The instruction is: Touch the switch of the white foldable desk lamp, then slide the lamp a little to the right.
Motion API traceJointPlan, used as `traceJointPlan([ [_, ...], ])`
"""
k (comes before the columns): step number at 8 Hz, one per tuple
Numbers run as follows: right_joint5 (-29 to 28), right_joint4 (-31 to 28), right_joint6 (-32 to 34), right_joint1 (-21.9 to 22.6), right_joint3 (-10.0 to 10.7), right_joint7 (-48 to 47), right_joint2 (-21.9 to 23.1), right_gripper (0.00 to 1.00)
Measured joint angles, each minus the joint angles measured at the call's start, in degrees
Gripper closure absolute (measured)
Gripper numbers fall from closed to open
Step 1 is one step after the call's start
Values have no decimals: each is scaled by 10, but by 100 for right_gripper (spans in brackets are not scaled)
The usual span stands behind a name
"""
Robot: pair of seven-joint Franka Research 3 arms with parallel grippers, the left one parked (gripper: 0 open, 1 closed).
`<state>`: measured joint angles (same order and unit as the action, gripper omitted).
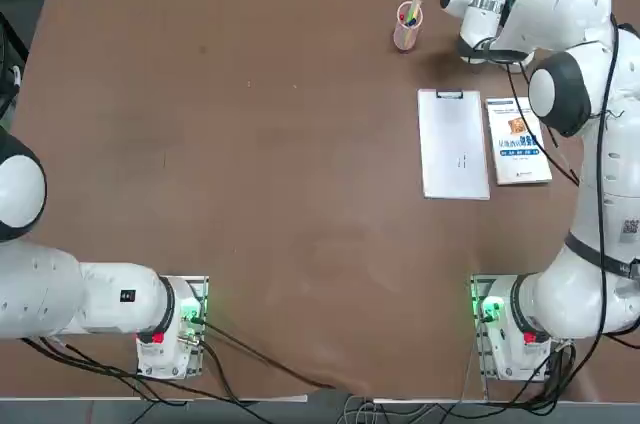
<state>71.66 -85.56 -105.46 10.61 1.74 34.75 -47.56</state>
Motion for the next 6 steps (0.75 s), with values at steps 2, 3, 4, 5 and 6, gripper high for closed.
traceJointPlan([
  [2,9,0,-1,1,-2,6,-1,85],
  [3,10,1,0,3,-2,19,-1,85],
  [4,5,3,10,2,-3,34,0,85],
  [5,-10,6,24,0,-1,43,3,85],
  [6,-39,13,30,-8,2,51,9,85],
])
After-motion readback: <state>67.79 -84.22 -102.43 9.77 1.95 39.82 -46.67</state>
